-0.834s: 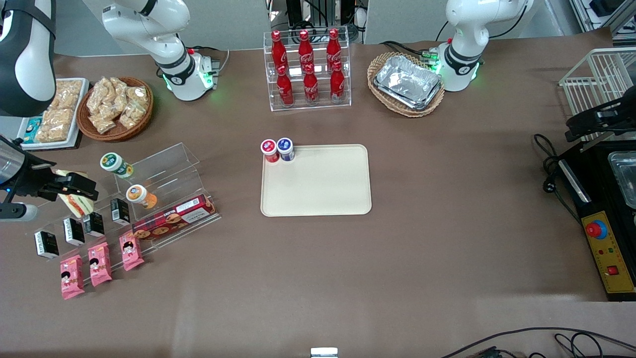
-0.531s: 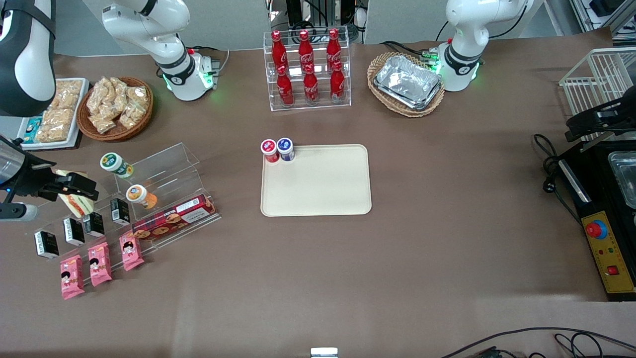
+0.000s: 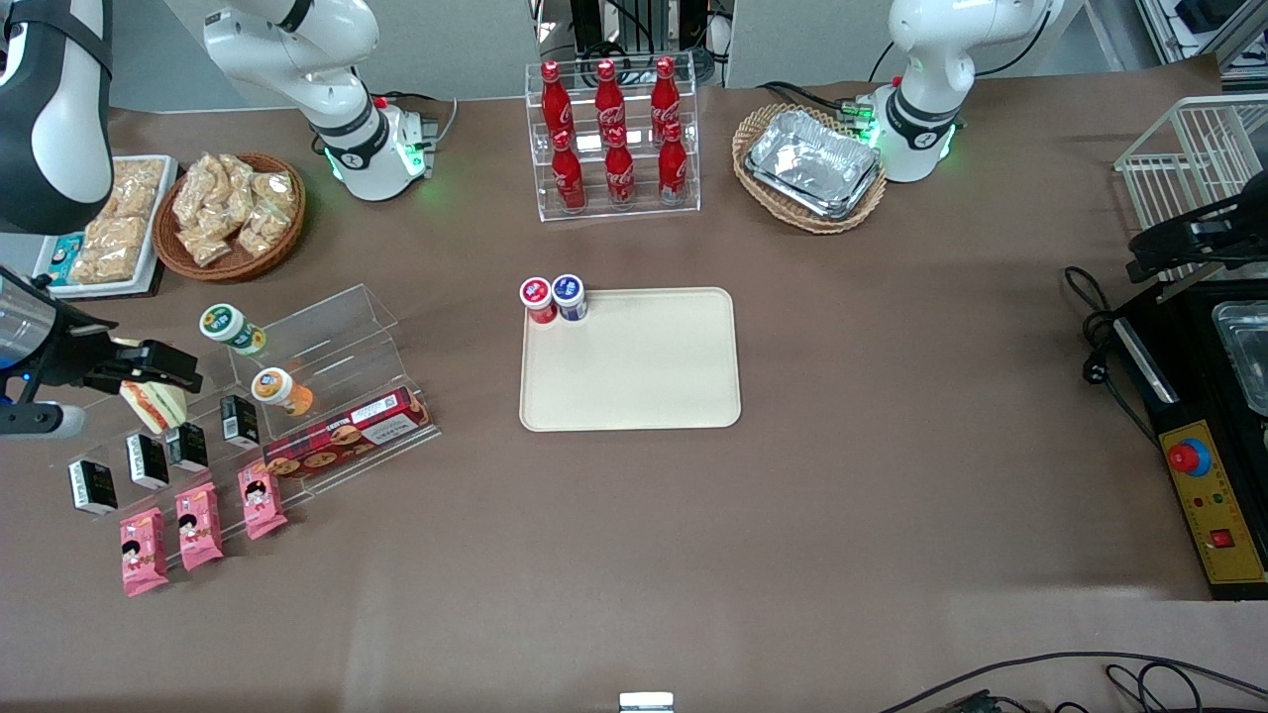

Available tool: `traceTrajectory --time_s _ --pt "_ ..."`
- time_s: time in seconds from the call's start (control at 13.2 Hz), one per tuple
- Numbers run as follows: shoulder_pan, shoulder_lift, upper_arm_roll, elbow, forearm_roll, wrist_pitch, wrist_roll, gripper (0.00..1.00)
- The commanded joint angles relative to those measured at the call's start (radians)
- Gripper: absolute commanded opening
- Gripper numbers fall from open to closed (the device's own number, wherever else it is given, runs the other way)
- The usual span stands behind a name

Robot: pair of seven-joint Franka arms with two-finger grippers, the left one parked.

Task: Place sandwich on tray
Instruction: 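Move the right gripper over the wrapped triangle sandwich on the acrylic rack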

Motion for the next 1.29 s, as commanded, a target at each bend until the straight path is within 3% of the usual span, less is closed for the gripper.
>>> traceTrajectory --time_s 0.0,0.53,0.76,1.06,1.21 --pt "-0.014 -0.037 0.005 -0.005 0.017 -0.036 0.0 1.0" --pt "-0.015 -0.128 -0.155 -0.054 0.01 -0.069 -0.028 1.0" --pt "-0.019 -0.168 -0.231 -0.098 0.008 -0.067 -0.13 1.0" --pt "-0.02 -0.179 -0.249 -0.157 -0.053 -0.026 -0.198 1.0" --pt "-0.02 -0.234 -0.251 -0.282 -0.059 0.083 -0.223 1.0"
